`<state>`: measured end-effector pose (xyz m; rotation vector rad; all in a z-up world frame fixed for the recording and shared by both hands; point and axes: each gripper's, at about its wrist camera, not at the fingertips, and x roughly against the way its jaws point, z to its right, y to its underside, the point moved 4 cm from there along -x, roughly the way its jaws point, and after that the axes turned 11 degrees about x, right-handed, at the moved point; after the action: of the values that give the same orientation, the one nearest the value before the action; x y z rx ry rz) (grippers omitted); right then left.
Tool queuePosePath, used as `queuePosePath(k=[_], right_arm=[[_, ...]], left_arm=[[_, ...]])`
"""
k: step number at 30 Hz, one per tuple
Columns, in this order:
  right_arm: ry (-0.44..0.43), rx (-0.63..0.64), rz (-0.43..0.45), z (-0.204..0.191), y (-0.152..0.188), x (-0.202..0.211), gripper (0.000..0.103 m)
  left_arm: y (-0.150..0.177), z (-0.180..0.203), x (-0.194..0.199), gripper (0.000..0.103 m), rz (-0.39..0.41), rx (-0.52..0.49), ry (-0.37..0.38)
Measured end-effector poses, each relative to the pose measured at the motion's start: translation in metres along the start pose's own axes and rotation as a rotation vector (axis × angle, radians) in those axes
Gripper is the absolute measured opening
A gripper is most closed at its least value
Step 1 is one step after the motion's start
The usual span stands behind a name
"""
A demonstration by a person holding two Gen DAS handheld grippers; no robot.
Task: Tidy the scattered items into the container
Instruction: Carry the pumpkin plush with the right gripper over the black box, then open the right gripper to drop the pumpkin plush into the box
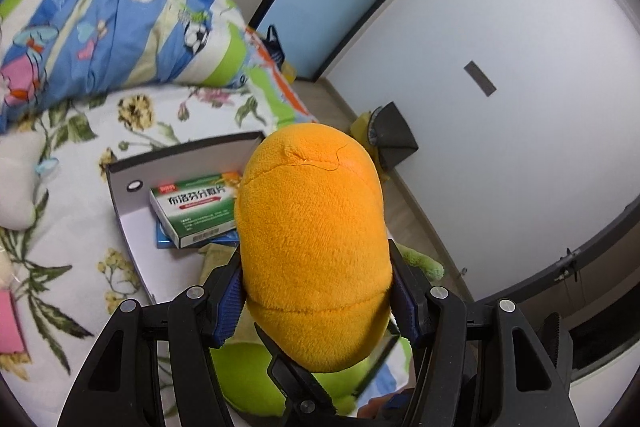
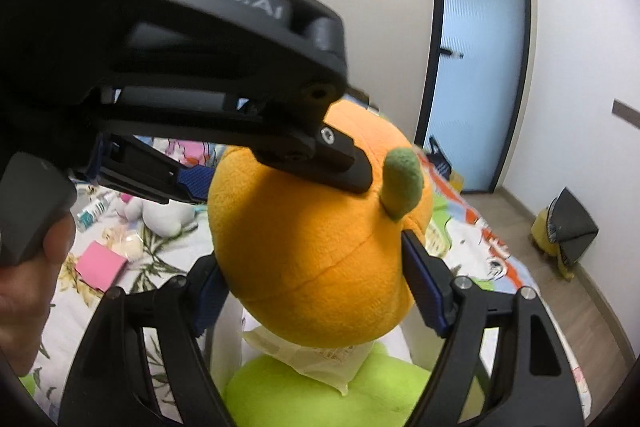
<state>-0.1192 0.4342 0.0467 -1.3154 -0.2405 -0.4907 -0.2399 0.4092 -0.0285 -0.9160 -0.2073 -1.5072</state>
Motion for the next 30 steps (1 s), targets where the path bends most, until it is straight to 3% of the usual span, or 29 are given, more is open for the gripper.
queuePosePath(k=[4,6,16,20,23,28,30], right_arm=[[-0.029,-0.015,-0.062,0.015,0.006,-0.024,0.079],[-0.039,-0.020,-0.091,0.021,0.007,-0.065,0.079],[-0.041,-0.028,-0.127,-0.011,0.039,-0.055,0.085],[-0.018,-0.022,-0.117,0.008,0.062,-0.084,0.089],[0.026,-0.020,-0.100,0.010,0.056,-0.074,0.103],[0.064,0.018,-0.092,0.007,0.043,-0.055,0.103],[0.064,0.019,-0.078,0.005,0.039,-0.047,0.103]], left_arm=[[-0.001,-0.018,-0.022,0.063,-0.032,0.031,-0.004],[0.000,-0.022,-0.028,0.063,-0.043,0.041,-0.001],[0.008,-0.026,-0.035,0.063,-0.061,0.048,0.006],[0.009,-0.035,-0.034,0.079,-0.085,0.109,-0.007],[0.007,-0.043,-0.027,0.082,-0.084,0.175,-0.011],[0.008,-0.044,-0.004,0.088,-0.059,0.212,0.029],[0.009,-0.043,0.006,0.094,-0.057,0.224,0.044]])
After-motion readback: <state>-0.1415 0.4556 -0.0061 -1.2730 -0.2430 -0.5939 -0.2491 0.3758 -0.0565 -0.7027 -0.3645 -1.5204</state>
